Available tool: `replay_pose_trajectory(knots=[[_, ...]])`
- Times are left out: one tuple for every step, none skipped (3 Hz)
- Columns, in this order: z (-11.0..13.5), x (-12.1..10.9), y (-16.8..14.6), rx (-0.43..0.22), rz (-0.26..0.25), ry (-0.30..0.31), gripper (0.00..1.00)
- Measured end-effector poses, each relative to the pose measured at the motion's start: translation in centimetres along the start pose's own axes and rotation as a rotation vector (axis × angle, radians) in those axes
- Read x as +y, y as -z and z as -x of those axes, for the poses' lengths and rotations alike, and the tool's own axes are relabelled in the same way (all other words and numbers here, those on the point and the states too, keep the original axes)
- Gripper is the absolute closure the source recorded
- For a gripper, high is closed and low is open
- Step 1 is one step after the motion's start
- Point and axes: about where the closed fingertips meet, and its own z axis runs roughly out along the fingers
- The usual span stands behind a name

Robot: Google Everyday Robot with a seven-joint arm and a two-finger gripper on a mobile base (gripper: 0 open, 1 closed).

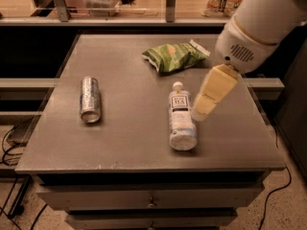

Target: Place blue plastic bottle upright

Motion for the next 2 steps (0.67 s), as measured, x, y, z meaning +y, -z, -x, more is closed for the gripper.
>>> replay_pose_trajectory(knots=[[2.5, 0.0, -3.2, 0.02, 0.063, 0.007, 0.0], [2.9, -1.4, -6.3, 0.069, 0.093, -0.041, 0.0]])
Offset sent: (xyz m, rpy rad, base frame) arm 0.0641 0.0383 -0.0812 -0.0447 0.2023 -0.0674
